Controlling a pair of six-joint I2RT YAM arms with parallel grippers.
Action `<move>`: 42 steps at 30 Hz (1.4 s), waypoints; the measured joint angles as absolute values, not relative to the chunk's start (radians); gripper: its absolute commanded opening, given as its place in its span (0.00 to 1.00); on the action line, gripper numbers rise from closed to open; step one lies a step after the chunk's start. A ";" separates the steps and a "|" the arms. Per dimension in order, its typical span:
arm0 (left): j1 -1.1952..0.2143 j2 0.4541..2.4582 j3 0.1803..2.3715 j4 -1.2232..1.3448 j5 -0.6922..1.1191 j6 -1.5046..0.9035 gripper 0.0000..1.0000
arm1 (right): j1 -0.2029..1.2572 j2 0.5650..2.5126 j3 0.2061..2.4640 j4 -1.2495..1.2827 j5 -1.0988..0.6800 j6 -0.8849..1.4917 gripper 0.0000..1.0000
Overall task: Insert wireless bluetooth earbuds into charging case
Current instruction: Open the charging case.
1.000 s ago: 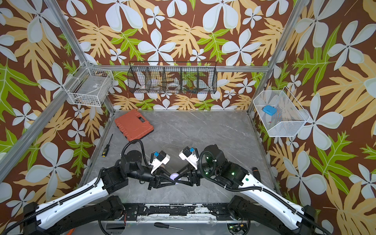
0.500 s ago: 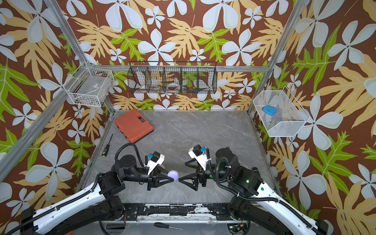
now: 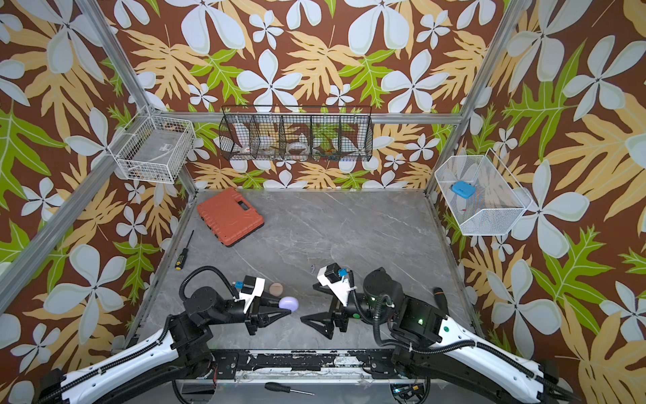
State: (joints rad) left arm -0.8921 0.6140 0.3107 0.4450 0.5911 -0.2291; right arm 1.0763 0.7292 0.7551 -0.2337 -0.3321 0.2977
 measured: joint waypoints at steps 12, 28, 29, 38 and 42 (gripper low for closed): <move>-0.892 0.622 0.279 0.460 0.613 -0.199 0.00 | 1.140 0.843 0.780 -0.231 -0.130 0.245 1.00; -0.891 0.630 0.264 0.488 0.639 -0.207 0.00 | 1.147 0.866 0.823 -0.248 -0.022 0.224 1.00; -0.891 0.629 0.261 0.495 0.647 -0.205 0.00 | 1.146 0.865 0.825 -0.249 -0.010 0.224 1.00; -0.891 0.592 0.205 0.562 0.636 -0.175 0.00 | 1.145 0.849 0.855 -0.281 0.020 0.226 1.00; -0.892 0.550 0.175 0.576 0.544 -0.078 0.00 | 1.145 0.810 0.906 -0.297 0.023 0.252 0.98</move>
